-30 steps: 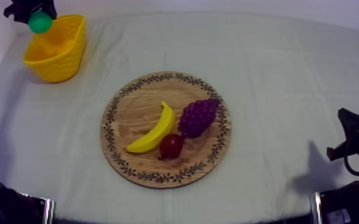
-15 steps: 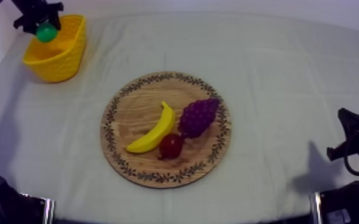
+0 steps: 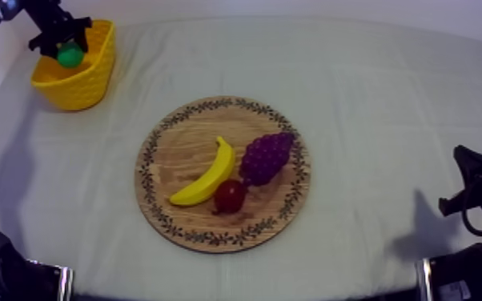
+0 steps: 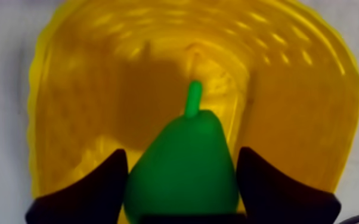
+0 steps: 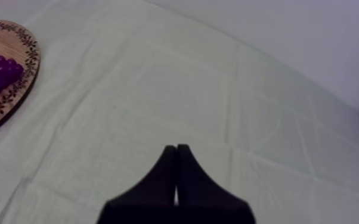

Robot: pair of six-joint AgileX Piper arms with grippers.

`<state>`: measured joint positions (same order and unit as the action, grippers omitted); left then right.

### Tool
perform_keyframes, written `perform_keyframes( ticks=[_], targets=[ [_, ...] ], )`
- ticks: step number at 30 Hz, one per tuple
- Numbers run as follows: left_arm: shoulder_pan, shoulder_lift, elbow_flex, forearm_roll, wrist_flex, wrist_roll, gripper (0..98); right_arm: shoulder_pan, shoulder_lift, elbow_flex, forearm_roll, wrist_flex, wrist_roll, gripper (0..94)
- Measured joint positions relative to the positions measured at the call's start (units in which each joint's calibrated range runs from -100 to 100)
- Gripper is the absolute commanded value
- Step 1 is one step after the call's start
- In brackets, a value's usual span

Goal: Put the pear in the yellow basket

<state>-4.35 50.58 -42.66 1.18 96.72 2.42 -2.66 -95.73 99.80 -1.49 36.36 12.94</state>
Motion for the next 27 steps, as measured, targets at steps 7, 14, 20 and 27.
perform_keyframes(
  ticks=[7,14,20,27],
  targets=[
    [-0.57,0.04,0.38,1.79,-0.26,-0.84,93.5,0.0,0.0,0.0,0.0,0.0,0.0,0.4],
    [-0.64,-1.77,2.85,1.66,-0.66,-0.72,95.7,0.0,0.0,0.0,0.0,0.0,0.0,0.4],
    [-0.32,-4.19,5.68,1.66,-1.35,-0.72,96.0,0.0,0.0,0.0,0.0,0.0,0.0,0.4],
    [0.57,-8.86,10.05,1.51,-1.49,-0.9,95.8,0.0,0.0,0.0,0.0,0.0,0.0,0.4]
  ],
)
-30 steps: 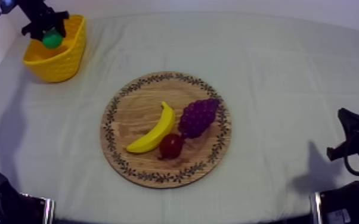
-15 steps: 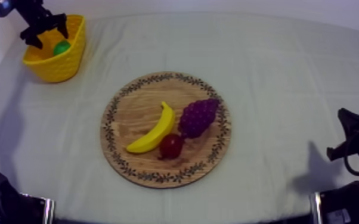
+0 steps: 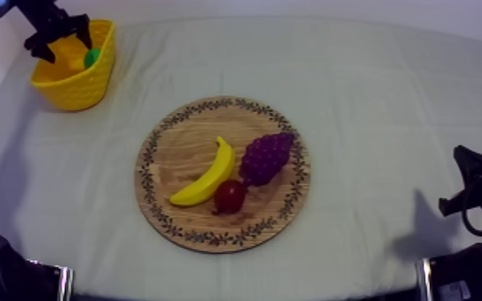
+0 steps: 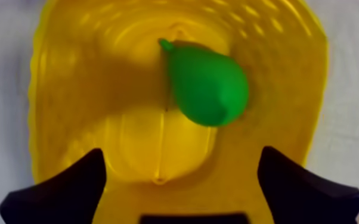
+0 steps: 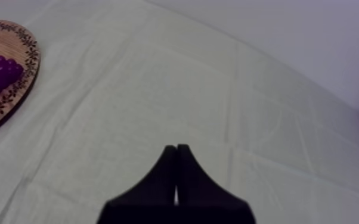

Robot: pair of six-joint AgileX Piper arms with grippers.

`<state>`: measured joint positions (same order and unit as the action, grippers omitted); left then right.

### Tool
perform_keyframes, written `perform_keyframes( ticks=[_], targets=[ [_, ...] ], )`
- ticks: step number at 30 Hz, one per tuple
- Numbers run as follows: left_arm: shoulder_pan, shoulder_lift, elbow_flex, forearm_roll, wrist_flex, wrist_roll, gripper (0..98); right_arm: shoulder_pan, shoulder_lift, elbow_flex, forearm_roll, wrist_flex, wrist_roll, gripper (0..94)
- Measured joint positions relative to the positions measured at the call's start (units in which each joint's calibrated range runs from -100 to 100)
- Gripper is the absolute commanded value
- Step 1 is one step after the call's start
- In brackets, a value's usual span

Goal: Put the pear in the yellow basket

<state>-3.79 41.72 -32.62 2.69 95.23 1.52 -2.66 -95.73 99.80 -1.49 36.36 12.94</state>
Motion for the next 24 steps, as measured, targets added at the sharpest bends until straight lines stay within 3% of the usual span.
perform_keyframes(
  ticks=[10,24],
  targets=[
    [1.09,-11.05,6.8,-0.99,1.16,-0.63,89.5,0.0,0.0,0.0,0.0,0.0,0.0,0.4],
    [0.96,-30.26,21.87,-0.9,-0.74,-1.98,63.6,0.0,0.0,0.0,0.0,0.0,0.0,0.4]
  ],
)
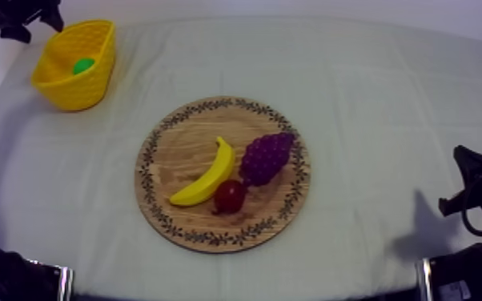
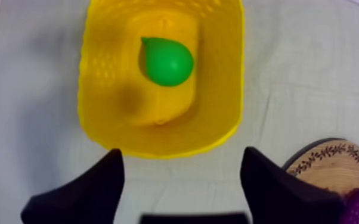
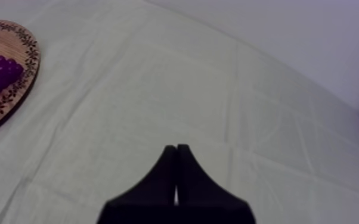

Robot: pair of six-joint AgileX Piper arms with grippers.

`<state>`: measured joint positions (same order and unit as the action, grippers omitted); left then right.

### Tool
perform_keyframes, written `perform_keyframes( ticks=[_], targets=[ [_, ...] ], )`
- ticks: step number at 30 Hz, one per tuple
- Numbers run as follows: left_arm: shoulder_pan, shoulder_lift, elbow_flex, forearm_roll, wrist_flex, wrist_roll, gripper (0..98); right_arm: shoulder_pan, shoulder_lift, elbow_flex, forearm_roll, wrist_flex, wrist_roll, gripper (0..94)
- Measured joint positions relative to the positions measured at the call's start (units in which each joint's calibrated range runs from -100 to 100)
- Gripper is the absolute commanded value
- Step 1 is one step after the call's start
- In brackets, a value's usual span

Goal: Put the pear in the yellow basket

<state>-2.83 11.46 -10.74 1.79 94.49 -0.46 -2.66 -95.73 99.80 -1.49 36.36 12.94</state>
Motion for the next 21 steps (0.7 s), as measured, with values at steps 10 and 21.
perform_keyframes(
  ticks=[10,21],
  targets=[
    [-0.76,-14.89,16.95,1.42,-8.8,-1.43,46.2,0.0,0.0,0.0,0.0,0.0,0.0,0.4],
    [-2.22,-30.88,32.8,0.48,-14.34,-1.76,27.5,0.0,0.0,0.0,0.0,0.0,0.03,0.4]
  ],
)
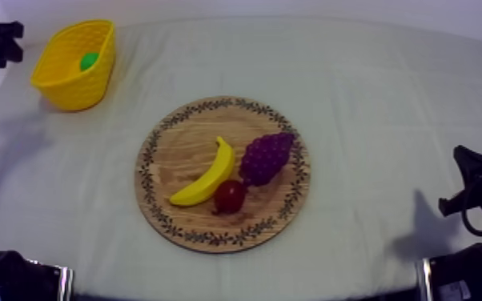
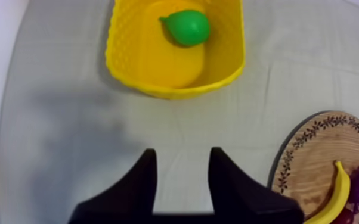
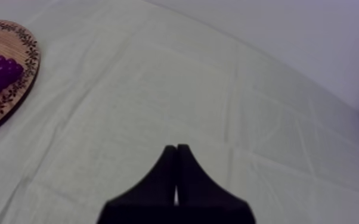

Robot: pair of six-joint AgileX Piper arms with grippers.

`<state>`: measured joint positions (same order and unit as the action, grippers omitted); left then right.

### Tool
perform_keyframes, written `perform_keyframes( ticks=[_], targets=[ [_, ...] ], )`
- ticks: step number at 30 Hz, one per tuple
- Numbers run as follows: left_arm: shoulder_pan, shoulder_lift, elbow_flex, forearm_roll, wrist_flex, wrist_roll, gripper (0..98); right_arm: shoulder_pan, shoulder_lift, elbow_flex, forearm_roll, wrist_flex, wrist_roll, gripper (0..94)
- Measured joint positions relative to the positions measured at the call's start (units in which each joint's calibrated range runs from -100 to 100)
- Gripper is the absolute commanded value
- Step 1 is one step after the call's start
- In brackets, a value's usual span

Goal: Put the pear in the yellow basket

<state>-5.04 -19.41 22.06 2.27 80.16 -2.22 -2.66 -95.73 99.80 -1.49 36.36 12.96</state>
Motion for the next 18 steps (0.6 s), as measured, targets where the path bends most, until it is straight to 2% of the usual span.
perform_keyframes(
  ticks=[4,11,18],
  targets=[
    [-0.89,-5.14,4.31,0.62,-2.73,-0.71,19.5,0.0,0.0,0.0,0.0,0.0,0.0,0.4],
    [-1.32,-14.28,12.42,0.87,-8.56,-0.04,3.7,0.0,0.0,0.0,0.0,0.0,0.0,0.4],
    [-0.7,-25.12,19.18,1.64,-12.77,0.89,0.4,0.0,0.0,0.0,0.0,0.0,0.0,0.4]
  ],
)
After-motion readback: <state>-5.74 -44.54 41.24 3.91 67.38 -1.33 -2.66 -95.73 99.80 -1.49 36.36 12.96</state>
